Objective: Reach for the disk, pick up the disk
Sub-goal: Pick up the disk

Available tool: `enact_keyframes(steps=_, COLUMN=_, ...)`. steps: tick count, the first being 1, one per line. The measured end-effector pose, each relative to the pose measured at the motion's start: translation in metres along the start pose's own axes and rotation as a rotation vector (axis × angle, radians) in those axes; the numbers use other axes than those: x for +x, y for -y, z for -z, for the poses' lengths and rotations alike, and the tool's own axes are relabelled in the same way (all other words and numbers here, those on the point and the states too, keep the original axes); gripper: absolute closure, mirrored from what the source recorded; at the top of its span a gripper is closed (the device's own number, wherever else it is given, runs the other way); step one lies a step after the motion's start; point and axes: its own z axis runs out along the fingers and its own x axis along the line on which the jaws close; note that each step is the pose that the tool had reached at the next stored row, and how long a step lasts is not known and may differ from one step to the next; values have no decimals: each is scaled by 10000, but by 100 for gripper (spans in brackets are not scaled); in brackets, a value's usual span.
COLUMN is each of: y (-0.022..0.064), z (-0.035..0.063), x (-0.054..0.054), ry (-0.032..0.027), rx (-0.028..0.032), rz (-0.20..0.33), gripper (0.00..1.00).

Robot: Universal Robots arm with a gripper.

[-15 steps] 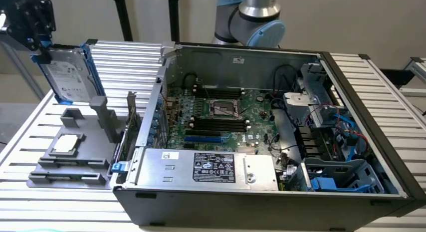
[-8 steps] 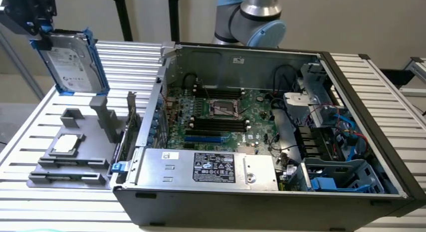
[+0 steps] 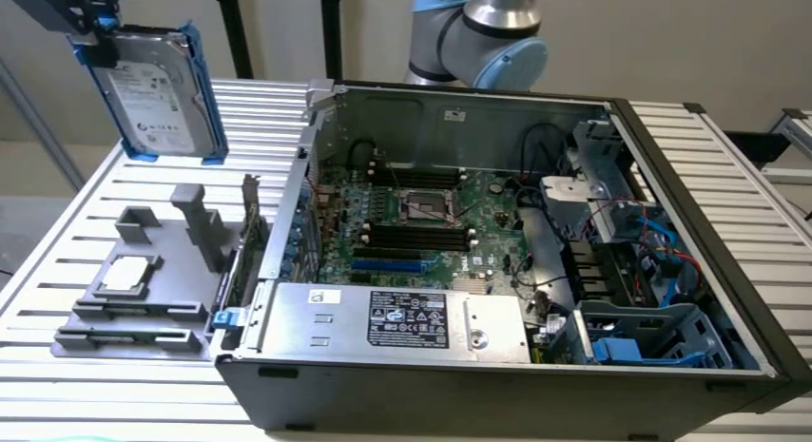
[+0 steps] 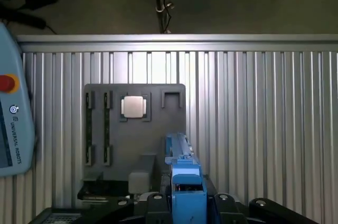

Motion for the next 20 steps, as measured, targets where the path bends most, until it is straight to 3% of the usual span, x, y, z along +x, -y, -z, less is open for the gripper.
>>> enact_keyframes(steps=11, y=491, z=499, x=-5, ry=93, rx=-99, rz=2, gripper=67)
enact_keyframes(steps=20, y=896, z=828, x=-10, ry=234, rx=-224, rz=1, gripper=67)
